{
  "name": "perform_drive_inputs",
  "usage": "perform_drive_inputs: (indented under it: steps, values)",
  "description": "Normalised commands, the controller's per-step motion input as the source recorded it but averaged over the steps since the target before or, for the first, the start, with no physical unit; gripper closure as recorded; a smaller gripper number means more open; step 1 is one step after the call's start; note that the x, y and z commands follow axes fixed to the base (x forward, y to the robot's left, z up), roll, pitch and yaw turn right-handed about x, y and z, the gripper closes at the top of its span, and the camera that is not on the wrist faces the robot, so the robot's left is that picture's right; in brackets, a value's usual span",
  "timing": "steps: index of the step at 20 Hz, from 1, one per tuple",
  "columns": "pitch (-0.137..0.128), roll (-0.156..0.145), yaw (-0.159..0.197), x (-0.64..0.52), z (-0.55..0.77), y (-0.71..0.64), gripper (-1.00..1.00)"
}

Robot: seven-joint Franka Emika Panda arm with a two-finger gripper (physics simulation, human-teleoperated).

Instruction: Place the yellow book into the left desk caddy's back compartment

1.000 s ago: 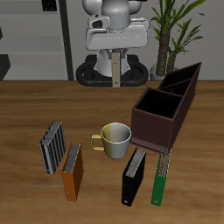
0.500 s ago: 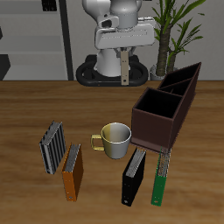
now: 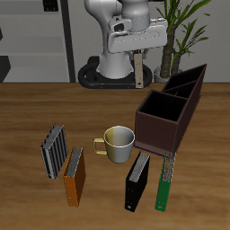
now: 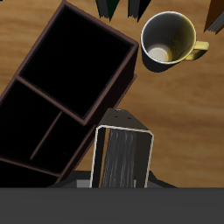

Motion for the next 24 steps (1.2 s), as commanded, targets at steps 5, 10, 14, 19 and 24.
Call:
perform_drive_inputs:
  steps: [5, 10, 14, 19, 24]
  values:
    - [-0.015, 0.023, -0.039, 0.08, 0.12, 0.30, 1.00]
    - [0.022, 0.020, -0.041, 0.22, 0.00, 0.29, 1.00]
    - [0.027, 0.033, -0.042, 0.18, -0.09, 0.36, 1.00]
    - [0.030, 0.039, -0.030, 0.09, -0.11, 0.30, 1.00]
    - [0.030, 0.066, -0.038, -0.01, -0.10, 0.35, 1.00]
